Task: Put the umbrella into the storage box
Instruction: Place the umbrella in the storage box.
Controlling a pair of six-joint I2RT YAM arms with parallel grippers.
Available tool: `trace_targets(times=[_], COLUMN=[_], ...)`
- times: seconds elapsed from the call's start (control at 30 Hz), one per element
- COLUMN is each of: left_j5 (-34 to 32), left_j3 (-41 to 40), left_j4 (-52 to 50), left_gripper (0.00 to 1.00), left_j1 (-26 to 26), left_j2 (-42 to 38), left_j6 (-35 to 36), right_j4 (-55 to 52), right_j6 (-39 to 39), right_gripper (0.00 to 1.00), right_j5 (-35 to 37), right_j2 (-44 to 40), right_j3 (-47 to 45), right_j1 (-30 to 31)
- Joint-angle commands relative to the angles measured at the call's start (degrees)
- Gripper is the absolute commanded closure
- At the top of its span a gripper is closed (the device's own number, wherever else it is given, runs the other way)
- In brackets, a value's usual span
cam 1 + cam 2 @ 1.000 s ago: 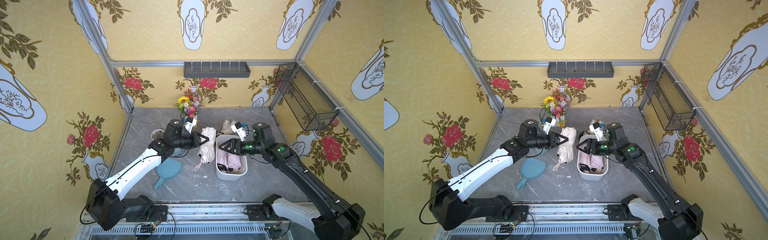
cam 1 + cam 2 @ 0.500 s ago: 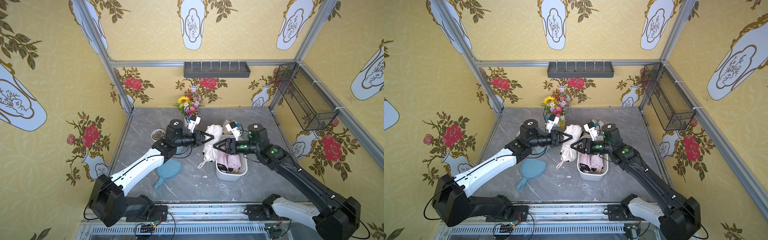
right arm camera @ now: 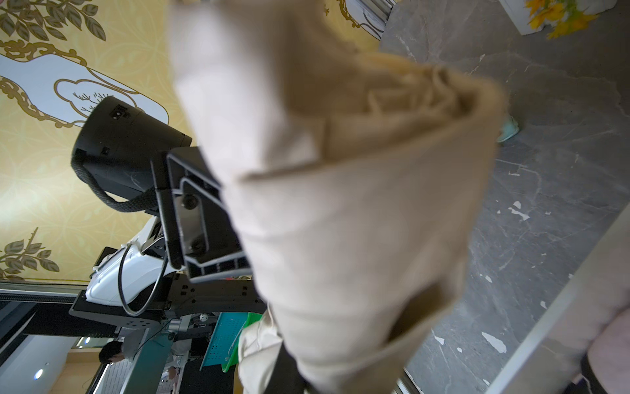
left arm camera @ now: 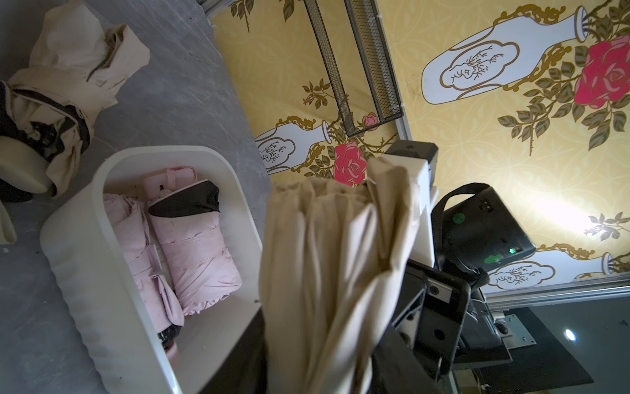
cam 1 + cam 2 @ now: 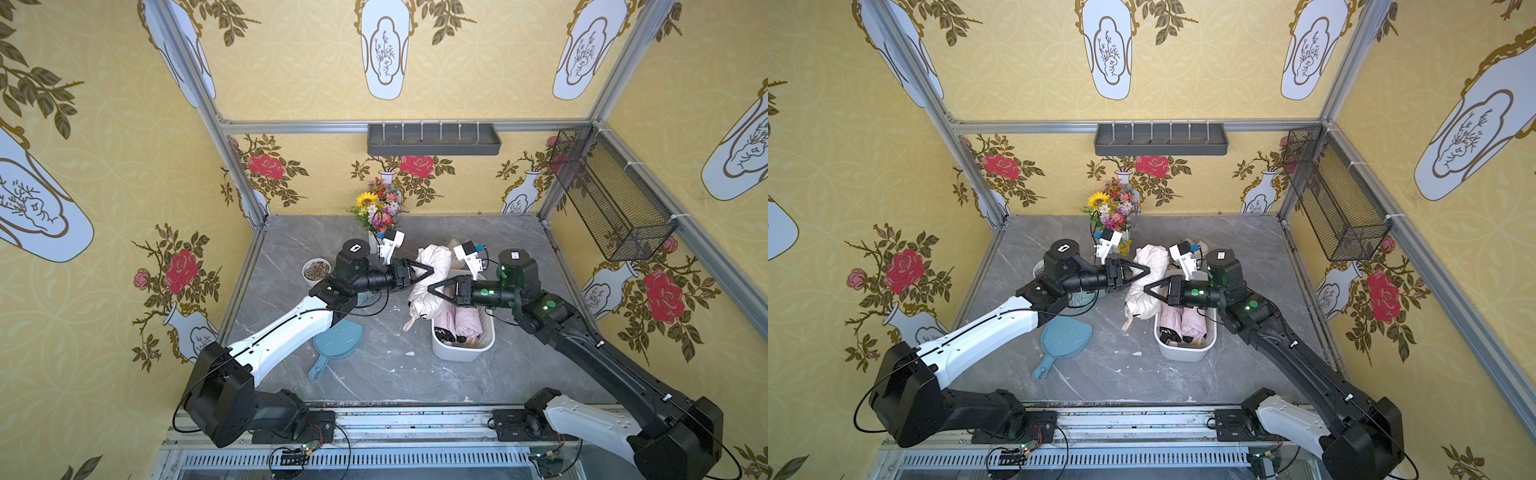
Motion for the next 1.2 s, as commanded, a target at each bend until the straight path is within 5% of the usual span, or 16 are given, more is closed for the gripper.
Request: trace_targets(times=[0.0,0.2,0.33,1.17], left_j5=[-2.9,-14.7,-21.5,-26.8], left_j3=[-0.5,2.2,3.6,0.6], left_j4=[-3.3,-25.7,-34.7,-40.2], left_gripper=[0.40,0.32,0.30,0.25], left_j1=[0.3,2.3,2.5,2.7], left_j2=[-1.9,-5.4,-6.2,-5.6], left_j6=[2.4,11.6,15.2,16.0], right_j4=[-9.5,-35.0,-42.8,-35.5], right_j6=[-6.5,-13.4,-14.9,-6.8], right_gripper=[1.00,1.00,1.00,1.00], right_j5=[6.0,21.9,27.5,35.1], right_j2=[-0.3,2.0,4.9,31.2], right_j3=[3.8,11.2,12.8,11.1], right_j1=[0.1,-0.7,-0.7,4.2])
